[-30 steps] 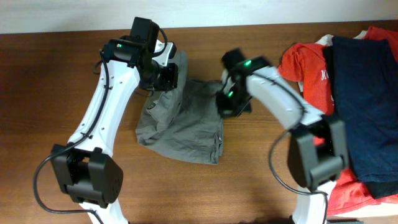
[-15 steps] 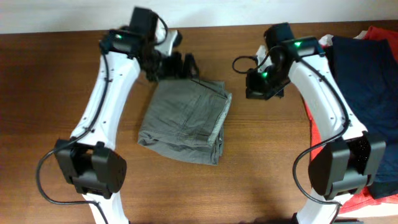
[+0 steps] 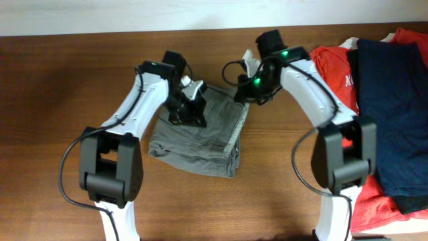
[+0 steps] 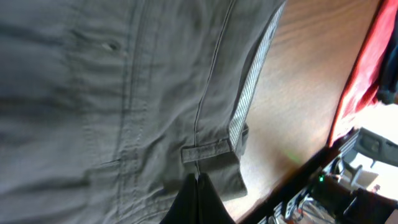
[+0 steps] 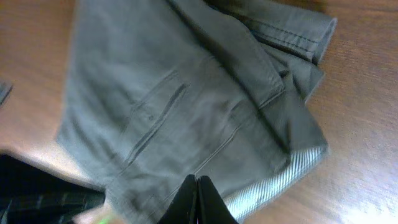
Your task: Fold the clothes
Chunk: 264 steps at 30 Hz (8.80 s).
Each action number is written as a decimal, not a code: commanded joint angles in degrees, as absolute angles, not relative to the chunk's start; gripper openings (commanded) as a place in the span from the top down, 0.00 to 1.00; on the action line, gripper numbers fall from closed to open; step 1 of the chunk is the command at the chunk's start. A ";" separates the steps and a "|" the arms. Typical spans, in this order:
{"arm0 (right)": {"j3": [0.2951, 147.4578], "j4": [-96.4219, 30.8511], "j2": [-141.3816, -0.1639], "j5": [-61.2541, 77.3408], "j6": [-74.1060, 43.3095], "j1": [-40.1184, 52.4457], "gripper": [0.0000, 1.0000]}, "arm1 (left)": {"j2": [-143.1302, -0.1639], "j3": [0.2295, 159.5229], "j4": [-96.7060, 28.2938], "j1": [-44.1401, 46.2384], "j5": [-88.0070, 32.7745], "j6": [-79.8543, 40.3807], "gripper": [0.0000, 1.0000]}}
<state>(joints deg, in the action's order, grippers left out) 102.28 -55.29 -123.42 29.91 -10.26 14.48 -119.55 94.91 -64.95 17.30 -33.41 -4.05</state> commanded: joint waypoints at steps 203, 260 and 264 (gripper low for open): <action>129.21 -76.09 -127.74 19.22 -12.45 0.30 0.02 | -126.43 83.72 -23.99 -29.15 8.10 -15.38 0.99; 129.21 -76.12 -96.84 19.22 -12.45 0.40 0.02 | -94.28 95.35 -45.80 -13.13 -4.12 -15.40 0.01; 129.21 -76.14 -81.30 19.22 -12.45 0.40 0.02 | -94.28 95.35 -45.80 -13.13 -4.12 -15.40 0.01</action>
